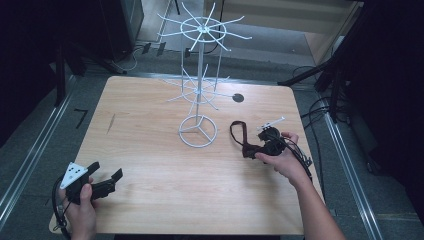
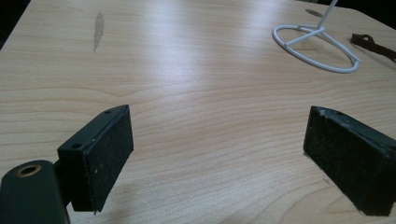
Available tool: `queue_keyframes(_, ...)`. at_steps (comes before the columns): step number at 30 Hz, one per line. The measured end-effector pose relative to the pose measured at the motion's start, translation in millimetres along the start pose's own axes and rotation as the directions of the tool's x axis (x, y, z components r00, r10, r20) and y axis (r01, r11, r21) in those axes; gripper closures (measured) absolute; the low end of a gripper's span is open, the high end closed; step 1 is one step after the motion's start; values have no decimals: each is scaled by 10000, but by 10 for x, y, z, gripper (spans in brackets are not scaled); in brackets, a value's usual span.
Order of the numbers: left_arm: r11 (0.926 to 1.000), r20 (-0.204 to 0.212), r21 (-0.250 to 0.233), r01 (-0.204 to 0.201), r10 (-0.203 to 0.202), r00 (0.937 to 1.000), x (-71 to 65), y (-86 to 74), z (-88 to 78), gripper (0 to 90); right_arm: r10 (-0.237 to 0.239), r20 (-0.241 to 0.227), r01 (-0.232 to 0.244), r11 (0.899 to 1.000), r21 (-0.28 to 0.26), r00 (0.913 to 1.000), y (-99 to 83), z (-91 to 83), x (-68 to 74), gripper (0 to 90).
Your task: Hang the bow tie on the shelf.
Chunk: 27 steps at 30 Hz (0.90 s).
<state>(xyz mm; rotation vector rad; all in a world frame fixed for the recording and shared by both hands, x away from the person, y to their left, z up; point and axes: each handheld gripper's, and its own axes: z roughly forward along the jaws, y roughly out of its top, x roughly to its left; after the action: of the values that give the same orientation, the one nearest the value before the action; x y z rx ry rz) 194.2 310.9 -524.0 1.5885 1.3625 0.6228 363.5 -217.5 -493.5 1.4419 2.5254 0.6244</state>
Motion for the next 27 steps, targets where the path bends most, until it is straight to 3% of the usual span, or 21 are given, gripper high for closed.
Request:
queue_keyframes(14, 10000, 20, 12, 13, -13, 10000, 5, 1, 1, 92, -385, -91, 389, 9983, 437, 9992, 136, 152, 119, 259)
queue_keyframes(19, 10000, 20, 29, 18, -18, 10000, 7, 1, 1, 92, -774, 105, 767, 9956, 545, 9969, 140, 198, 159, 409)
queue_keyframes(21, 10000, 10, 41, 18, -18, 10000, 8, 2, 1, 92, -929, -18, 928, 9935, 657, 9957, 134, 215, 171, 460)
queue_keyframes(27, 10000, 1, 56, 24, -24, 10000, 8, 2, 1, 92, -706, -313, 724, 9954, 623, 9970, 101, 229, 148, 565)
